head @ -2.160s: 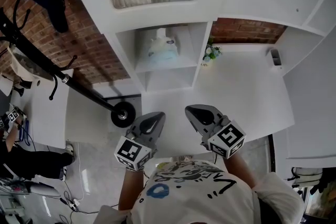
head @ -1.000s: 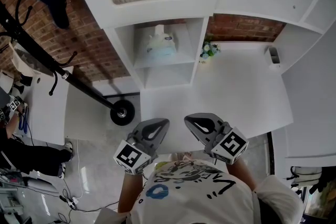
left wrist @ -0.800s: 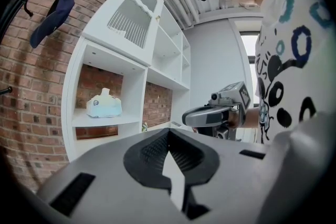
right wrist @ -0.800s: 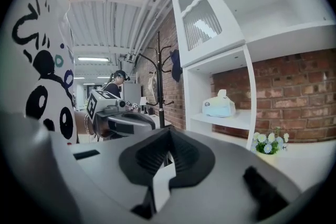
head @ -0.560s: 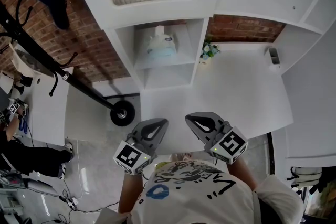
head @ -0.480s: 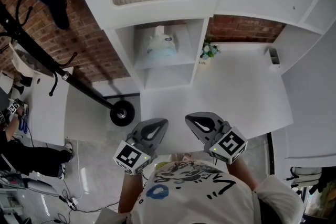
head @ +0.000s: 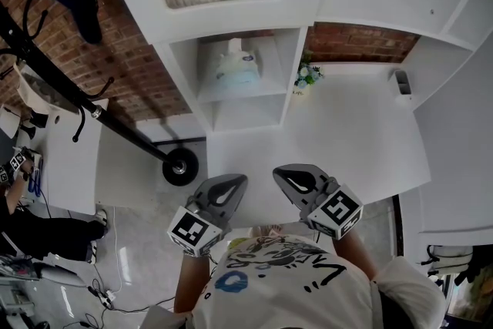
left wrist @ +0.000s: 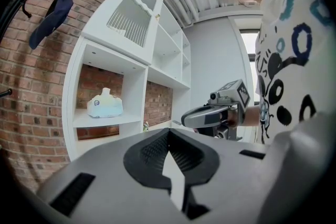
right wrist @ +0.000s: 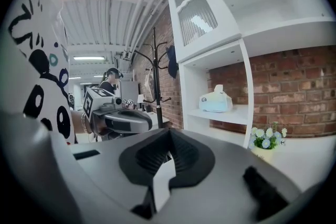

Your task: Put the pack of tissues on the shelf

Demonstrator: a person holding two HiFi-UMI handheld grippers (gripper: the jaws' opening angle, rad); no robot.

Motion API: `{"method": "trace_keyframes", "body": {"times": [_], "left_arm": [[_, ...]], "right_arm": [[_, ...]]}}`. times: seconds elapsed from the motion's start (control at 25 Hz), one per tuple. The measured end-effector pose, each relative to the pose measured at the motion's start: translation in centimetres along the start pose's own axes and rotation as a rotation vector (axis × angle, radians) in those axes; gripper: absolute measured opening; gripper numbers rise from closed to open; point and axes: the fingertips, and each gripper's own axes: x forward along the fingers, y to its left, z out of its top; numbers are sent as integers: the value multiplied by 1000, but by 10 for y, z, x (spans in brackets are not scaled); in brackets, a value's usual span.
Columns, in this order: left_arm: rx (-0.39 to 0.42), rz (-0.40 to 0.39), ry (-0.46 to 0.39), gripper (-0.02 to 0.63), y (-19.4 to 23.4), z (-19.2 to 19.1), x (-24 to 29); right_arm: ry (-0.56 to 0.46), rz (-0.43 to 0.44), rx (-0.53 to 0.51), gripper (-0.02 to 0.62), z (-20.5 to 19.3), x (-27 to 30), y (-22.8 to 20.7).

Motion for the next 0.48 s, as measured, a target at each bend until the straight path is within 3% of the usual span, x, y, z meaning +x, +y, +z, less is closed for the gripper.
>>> {"method": "trace_keyframes", "body": {"times": [0.48], "left_arm": [[-1,3,-3,15,0,2,-3]], "right_arm": [[0,10,-15,25,2,2,5]]}}
